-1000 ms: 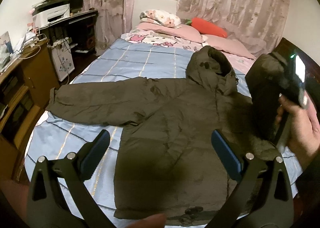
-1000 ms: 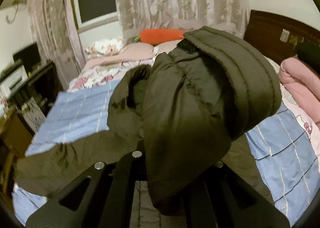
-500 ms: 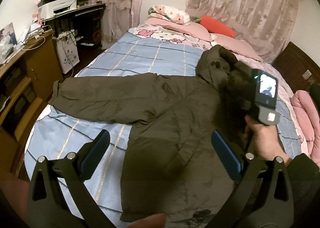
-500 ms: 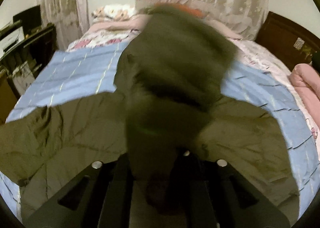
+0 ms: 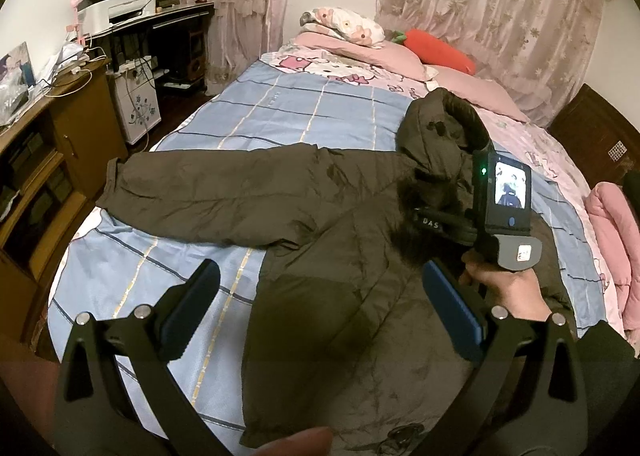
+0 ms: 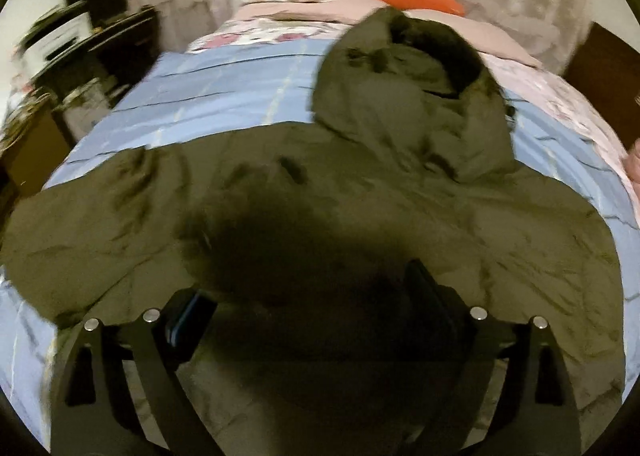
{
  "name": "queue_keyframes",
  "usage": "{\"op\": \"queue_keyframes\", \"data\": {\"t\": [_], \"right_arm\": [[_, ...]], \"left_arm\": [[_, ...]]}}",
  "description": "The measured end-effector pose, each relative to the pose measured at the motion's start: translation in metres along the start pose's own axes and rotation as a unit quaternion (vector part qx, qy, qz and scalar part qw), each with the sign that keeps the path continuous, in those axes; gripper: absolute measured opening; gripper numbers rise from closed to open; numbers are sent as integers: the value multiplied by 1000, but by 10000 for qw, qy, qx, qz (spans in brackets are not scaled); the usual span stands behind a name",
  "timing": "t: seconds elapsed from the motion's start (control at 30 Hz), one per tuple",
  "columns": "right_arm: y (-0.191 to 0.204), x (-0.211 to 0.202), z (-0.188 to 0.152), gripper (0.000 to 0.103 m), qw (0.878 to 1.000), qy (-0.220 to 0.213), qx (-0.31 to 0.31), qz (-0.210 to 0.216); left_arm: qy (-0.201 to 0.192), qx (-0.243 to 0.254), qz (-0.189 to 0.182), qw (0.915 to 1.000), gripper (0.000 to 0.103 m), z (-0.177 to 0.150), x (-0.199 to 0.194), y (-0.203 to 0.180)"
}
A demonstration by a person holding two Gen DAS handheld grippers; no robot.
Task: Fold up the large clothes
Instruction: 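Lay the sleeve across the jacket front and open the right tool, then withdraw the right tool from the jacket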
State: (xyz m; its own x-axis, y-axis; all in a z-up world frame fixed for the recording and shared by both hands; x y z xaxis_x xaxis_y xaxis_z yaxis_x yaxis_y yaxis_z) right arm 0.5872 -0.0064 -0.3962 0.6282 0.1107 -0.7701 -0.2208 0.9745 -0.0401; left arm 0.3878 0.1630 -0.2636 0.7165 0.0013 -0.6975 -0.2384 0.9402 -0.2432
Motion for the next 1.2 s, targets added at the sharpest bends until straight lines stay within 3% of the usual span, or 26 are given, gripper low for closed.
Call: {"op": "queue_keyframes", "data": {"t": [0.17, 0.3, 0.4, 0.53, 0.73, 0.83, 0.93, 1.07, 1.2], "right_arm": [[22, -25, 1, 97, 9916, -158, 600, 1131], [12, -80, -2, 97, 9831, -814, 1060, 1248], [-16, -137, -19, 98, 9752, -1312, 1417, 1081], [-51, -221, -72, 100, 9747, -1603, 1489, 455], [-75, -329, -147, 101, 9832, -1434, 823, -771], [-87, -369, -177, 102, 9817, -1304, 775, -1154], [-98, -386, -205, 102, 9819, -992, 941, -1310], [-94, -409, -229, 102, 9803, -1060, 1031, -1309], [-74, -429, -233, 102, 9814, -1308, 863, -1111]], "left_arm": [[-54, 3, 15, 10000, 101, 4, -4, 1], [-145, 4, 20, 9999, 101, 5, -12, 1], [-207, 53, 37, 9998, 101, 4, -18, -1], [-248, 186, 50, 9995, 101, -5, -27, -10], [-362, 531, 120, 9979, 101, -30, -53, -32], [-365, 670, 103, 9970, 101, -51, -70, -45], [-363, 813, 209, 9958, 101, -81, -88, -57], [-275, 1221, 262, 9918, 101, -123, -116, -79], [-421, 1473, 283, 9878, 101, -143, -151, -96]]}}
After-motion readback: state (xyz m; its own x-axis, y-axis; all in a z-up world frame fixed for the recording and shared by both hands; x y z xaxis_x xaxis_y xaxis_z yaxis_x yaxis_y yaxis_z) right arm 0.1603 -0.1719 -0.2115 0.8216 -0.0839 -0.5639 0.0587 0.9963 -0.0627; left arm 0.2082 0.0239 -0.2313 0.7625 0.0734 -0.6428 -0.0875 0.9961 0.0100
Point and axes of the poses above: each gripper's, at about its wrist camera, not at the fingertips, and x roughly the way its jaws point, y to its left, z to its top, the point moved 7 cm from there along x, roughly the way its jaws point, and after that the axes turned 7 degrees about -x, right-handed, at the moved point
